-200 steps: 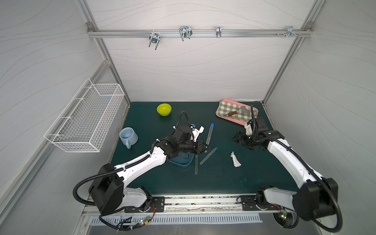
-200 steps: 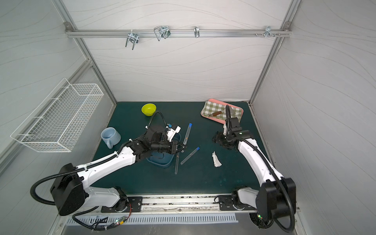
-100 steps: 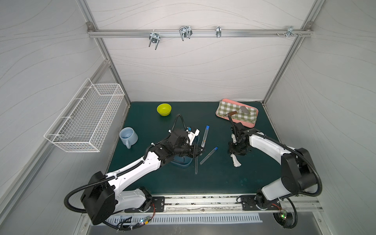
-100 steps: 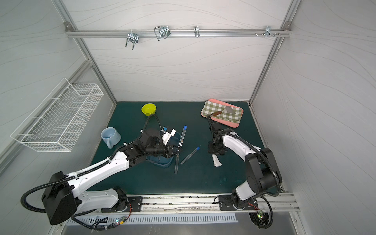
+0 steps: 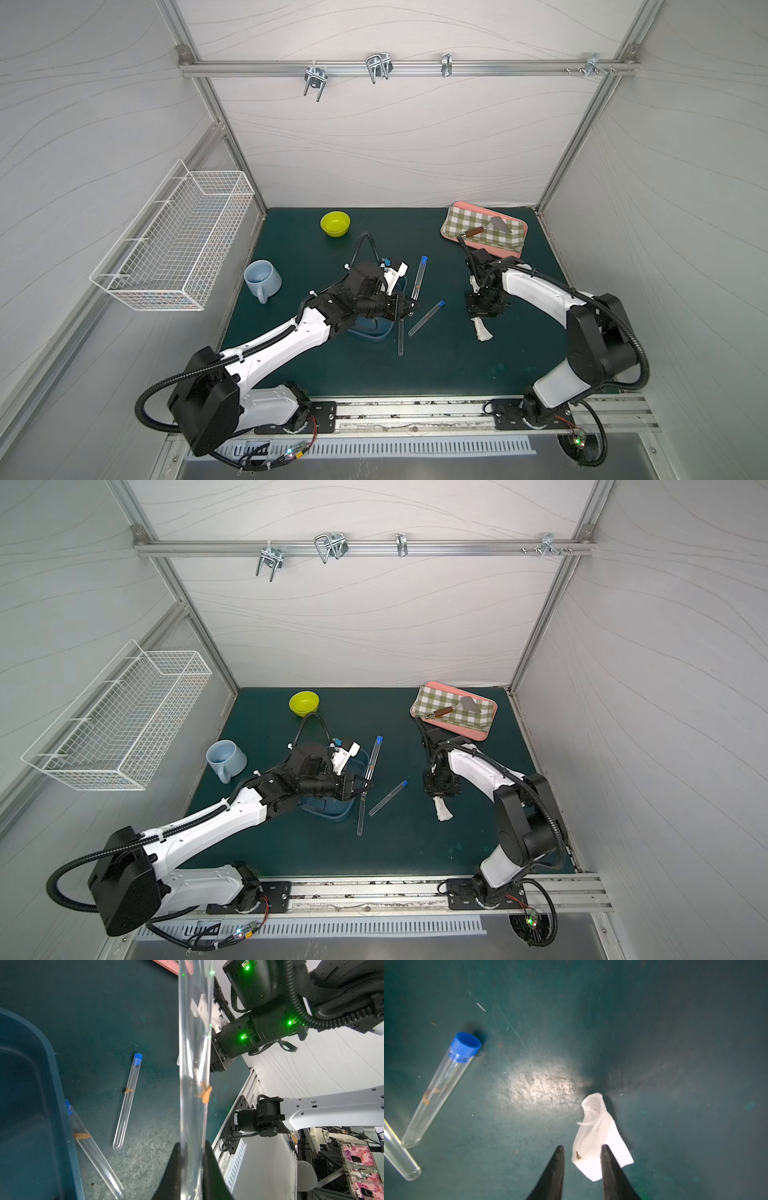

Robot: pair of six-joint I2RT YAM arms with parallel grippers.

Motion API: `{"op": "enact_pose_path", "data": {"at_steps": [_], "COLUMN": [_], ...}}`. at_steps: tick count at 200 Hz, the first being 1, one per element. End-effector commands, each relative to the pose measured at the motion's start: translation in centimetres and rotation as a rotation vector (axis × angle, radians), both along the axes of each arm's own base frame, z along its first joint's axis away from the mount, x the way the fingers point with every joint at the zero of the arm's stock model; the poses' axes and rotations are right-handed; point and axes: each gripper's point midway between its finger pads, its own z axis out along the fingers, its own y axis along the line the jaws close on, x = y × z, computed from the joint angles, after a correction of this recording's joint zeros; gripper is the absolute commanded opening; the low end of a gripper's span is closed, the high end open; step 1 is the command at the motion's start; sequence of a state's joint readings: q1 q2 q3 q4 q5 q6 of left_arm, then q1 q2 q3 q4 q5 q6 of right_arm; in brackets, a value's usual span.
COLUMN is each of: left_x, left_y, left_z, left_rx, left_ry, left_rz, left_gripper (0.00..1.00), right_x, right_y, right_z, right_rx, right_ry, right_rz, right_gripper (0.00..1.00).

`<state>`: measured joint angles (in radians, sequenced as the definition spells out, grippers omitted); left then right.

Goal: Wipe the exteriors of test tubes
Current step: Pick up the cleaning item at the center of the board.

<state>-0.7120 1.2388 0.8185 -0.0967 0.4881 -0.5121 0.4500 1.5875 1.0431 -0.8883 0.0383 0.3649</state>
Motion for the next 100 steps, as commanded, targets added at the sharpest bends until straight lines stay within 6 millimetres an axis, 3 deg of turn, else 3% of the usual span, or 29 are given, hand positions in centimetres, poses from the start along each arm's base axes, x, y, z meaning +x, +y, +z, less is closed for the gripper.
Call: {"op": "enact_pose_path", "data": {"at_steps": [1, 12, 40, 76, 87, 100], "left_x": [0.6, 0.6, 0.6, -0.1, -0.2, -0.2], "left_y": [-0.5, -0.4, 0.1, 0.8, 1.1, 1.2], "left_z": [2.1, 2.0, 2.0, 2.1, 2.0, 2.0], "left_rx": [-0.058, -0.056, -0.058, -0.046, -0.040, -0.042], "left_ry": [-0.042, -0.040, -0.042, -0.056, -0.060, -0.063], "left_rz": [-0.009, -0.009, 0.008, 0.003, 0.008, 0.012], "left_gripper": [0.05, 0.05, 0.05, 0.05, 0.06, 0.05], "right_x": [-1.2, -1.4, -1.8, -2.2, -1.9, -1.3], "right_y": [-0.6, -0.3, 1.6, 7.3, 7.0, 4.9], "right_z": [-0.2, -0.1, 1.1, 5.5, 5.4, 3.6], "right_rx": [-0.044, -0.038, 0.060, 0.523, 0.576, 0.511], "right_ry": [0.072, 0.079, 0.081, 0.078, 0.097, 0.115], "right_rz": [0.017, 0.026, 0.060, 0.059, 0.024, -0.035], "right_gripper": [0.11, 0.00, 0.00, 0.00, 0.00, 0.00]}}
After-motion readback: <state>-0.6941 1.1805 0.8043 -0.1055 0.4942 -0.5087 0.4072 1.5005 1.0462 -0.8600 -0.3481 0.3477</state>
